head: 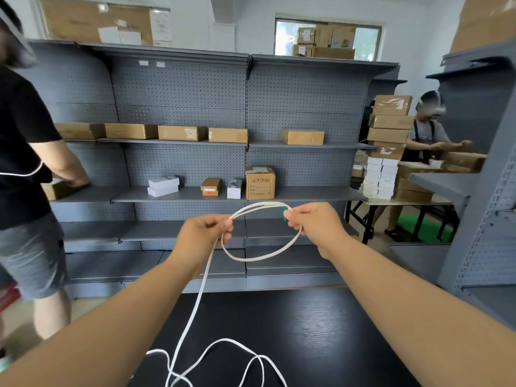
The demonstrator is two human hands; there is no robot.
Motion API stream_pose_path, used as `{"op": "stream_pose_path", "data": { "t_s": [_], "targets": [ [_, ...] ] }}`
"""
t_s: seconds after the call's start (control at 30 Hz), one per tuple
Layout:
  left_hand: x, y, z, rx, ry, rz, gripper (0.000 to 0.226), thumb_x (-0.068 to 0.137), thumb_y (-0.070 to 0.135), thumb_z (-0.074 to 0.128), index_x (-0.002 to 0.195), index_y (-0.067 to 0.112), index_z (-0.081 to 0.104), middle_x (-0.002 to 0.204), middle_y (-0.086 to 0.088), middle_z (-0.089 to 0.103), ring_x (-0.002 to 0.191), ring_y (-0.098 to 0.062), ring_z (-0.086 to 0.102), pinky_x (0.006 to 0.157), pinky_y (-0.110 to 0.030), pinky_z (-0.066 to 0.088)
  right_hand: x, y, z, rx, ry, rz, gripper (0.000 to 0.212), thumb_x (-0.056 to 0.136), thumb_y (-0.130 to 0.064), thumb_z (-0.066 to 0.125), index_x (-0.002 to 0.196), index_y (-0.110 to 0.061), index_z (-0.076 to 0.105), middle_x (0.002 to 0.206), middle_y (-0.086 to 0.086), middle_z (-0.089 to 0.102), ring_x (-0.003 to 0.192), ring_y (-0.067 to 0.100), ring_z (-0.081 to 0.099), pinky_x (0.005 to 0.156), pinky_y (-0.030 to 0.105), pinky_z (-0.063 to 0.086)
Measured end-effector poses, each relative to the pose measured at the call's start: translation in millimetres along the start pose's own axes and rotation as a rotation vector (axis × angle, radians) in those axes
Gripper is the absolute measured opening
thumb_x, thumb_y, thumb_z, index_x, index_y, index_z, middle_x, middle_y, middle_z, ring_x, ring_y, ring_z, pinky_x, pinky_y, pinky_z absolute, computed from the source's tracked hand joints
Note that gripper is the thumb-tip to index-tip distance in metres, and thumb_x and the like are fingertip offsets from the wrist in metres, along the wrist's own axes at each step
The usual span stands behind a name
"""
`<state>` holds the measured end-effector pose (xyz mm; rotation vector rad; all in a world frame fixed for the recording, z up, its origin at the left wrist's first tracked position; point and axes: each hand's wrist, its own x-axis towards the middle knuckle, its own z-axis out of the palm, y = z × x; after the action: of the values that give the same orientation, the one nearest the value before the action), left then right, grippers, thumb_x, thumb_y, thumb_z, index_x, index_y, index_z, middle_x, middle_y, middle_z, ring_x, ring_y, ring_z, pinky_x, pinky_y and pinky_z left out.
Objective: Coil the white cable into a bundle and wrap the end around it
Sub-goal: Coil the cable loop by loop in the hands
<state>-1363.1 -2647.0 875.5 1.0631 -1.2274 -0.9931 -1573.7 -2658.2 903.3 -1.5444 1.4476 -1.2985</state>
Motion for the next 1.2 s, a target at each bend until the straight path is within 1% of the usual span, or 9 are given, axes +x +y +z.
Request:
{"op": "stream_pose_path", "data": {
  "t_s": [0.17,0.37,0.5,0.6,0.7,0.8,0.87,1.0,1.2],
  "targets": [
    [8.8,29.5,-0.2,0.253,0.013,0.119,0.009,0.086,0.01,0.064,0.078,0.012,0.068,0.061,-0.001,0.061,0.05,-0.006,0.055,0.056,-0.012,0.047,-0.3,10.7,4.3,0.095,0.004,0.097,0.011,0.082,-0.021,0.069,0.071,-0.019,0.068,0.074,0.002,0.062,0.069,0.014,0.05,0.061,0.024,0.044],
    [21.3,55.1,1.2,0.362,-0.084,0.123,0.014,0.085,0.007,0.065,0.073,0.014,0.067,0.067,-0.007,0.063,0.055,-0.013,0.057,0.07,-0.031,0.054,-0.2,19.7,-0.7,0.097,-0.186,0.179,0.009,0.086,-0.025,0.065,0.081,-0.018,0.069,0.081,-0.002,0.063,0.075,0.012,0.052,0.066,0.023,0.042],
    [21.9,64.6,4.8,0.574,-0.176,0.173,0.01,0.085,0.009,0.065,0.077,0.014,0.069,0.061,-0.003,0.063,0.052,-0.007,0.056,0.068,-0.024,0.052,0.2,10.7,-6.3,-0.096,-0.241,0.059,0.039,0.087,-0.034,0.061,0.123,-0.018,0.054,0.114,-0.005,0.057,0.107,0.012,0.052,0.087,0.026,0.04],
    [18.9,69.8,12.7,0.689,-0.246,0.202,0.01,0.086,0.011,0.065,0.077,0.014,0.069,0.064,-0.004,0.063,0.052,-0.006,0.057,0.063,-0.016,0.051,-2.9,-7.2,-1.9,-0.198,-0.235,-0.108,0.037,0.09,-0.032,0.057,0.125,-0.02,0.054,0.12,-0.005,0.058,0.11,0.009,0.053,0.089,0.025,0.04],
    [17.4,70.0,19.2,0.782,-0.282,0.225,0.007,0.086,0.014,0.065,0.081,0.016,0.069,0.06,0.002,0.062,0.044,0.003,0.054,0.052,-0.005,0.042,-6.0,-22.8,2.9,-0.391,-0.282,-0.227,0.02,0.091,-0.031,0.055,0.106,-0.024,0.066,0.097,-0.007,0.066,0.089,0.009,0.059,0.077,0.025,0.043],
    [17.8,67.4,22.2,0.832,-0.297,0.228,0.006,0.086,0.016,0.066,0.084,0.015,0.071,0.067,-0.003,0.065,0.054,-0.004,0.057,0.056,-0.007,0.045,-9.4,-31.9,4.0,-0.561,-0.322,-0.291,0.018,0.091,-0.029,0.055,0.076,-0.026,0.066,0.056,-0.006,0.049,0.05,0.007,0.039,0.049,0.022,0.028],
    [18.2,66.3,22.8,0.839,-0.309,0.221,0.005,0.085,0.016,0.066,0.084,0.016,0.071,0.072,-0.007,0.067,0.058,-0.008,0.059,0.057,-0.008,0.046,-10.1,-33.4,4.6,-0.574,-0.33,-0.284,0.014,0.089,-0.027,0.059,0.086,-0.022,0.071,0.055,-0.006,0.049,0.049,0.007,0.038,0.047,0.02,0.026],
    [19.5,62.3,20.8,0.808,-0.332,0.216,0.008,0.085,0.015,0.067,0.079,0.019,0.07,0.071,-0.004,0.066,0.05,0.002,0.057,0.057,-0.008,0.048,-11.5,-33.6,7.1,-0.572,-0.324,-0.292,0.017,0.086,-0.025,0.063,0.094,-0.015,0.074,0.075,0.009,0.064,0.064,0.013,0.047,0.055,0.024,0.033],
    [13.2,49.5,16.8,0.559,-0.31,0.185,0.008,0.085,0.01,0.065,0.084,0.016,0.071,0.064,0.003,0.064,0.053,0.005,0.057,0.065,-0.009,0.048,-11.6,-36.1,5.1,-0.584,-0.289,-0.325,0.019,0.088,-0.025,0.06,0.089,-0.011,0.074,0.059,0.002,0.049,0.054,0.012,0.039,0.053,0.027,0.029]
  ]
}}
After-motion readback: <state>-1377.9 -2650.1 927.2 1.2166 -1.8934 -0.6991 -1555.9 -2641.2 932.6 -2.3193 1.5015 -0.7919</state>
